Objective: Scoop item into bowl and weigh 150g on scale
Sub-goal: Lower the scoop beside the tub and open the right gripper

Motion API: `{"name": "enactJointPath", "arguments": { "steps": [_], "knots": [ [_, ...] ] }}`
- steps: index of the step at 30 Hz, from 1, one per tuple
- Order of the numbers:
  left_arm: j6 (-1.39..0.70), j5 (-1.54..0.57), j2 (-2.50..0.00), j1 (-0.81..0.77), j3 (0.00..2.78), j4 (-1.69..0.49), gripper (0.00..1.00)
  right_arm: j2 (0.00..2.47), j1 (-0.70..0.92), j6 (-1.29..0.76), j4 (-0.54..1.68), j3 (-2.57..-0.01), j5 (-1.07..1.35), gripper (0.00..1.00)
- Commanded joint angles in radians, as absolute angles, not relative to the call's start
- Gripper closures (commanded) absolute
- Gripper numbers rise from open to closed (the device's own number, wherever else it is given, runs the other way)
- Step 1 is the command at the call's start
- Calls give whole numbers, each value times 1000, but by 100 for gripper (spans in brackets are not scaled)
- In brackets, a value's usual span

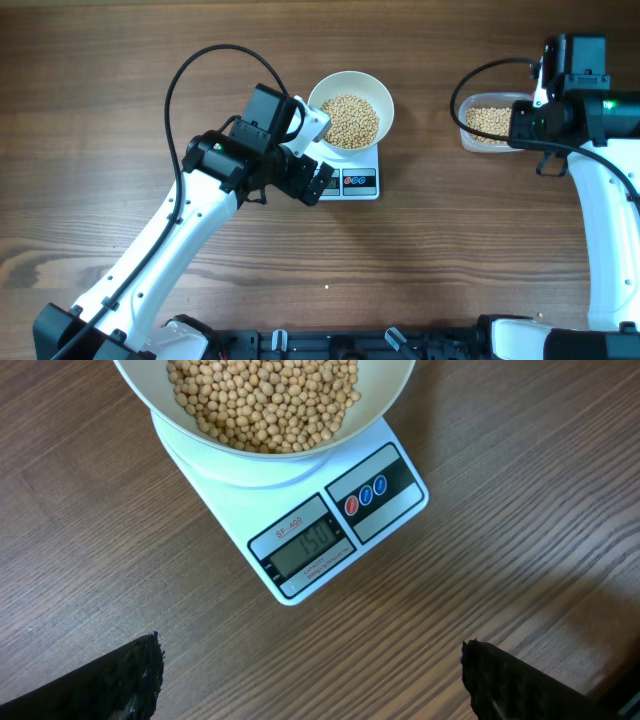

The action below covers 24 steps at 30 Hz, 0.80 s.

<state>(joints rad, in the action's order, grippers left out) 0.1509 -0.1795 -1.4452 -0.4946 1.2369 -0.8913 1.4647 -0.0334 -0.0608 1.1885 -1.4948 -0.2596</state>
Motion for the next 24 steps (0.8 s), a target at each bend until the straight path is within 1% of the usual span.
{"name": "enactJointPath", "arguments": {
  "steps": [1,6,9,12,16,17,18,19,20,21,24],
  "knots": [
    [141,-174,-1423,-489,1251,-892,0,1470,-30,-78,1170,-1496,-257,96],
    [141,-173,-1423,-489,1251,-892,0,1470,-30,-59,1179,-1496,-202,96],
    [141,-174,-1423,-489,1251,-892,0,1470,-30,-69,1177,-1496,-73,96],
    [141,-174,-1423,-489,1251,-892,0,1469,-30,-176,1134,-1496,105,96],
    [142,-174,-1423,-489,1251,-892,0,1468,-30,-302,967,-1496,275,94],
    [142,-174,-1423,-489,1251,-892,0,1468,-30,-327,904,-1496,332,81],
    [141,-174,-1423,-489,1251,-892,0,1468,-30,-360,857,-1496,367,62],
    [141,-173,-1423,-489,1251,-892,0,1468,-30,-415,822,-1496,385,9],
    [142,-174,-1423,-489,1251,-892,0,1468,-30,-469,807,-1496,395,0],
    [142,-174,-1423,-489,1251,-892,0,1468,-30,-561,807,-1496,395,0],
    [141,-174,-1423,-489,1251,-892,0,1468,-32,-692,862,-1496,393,0]
  ]
}}
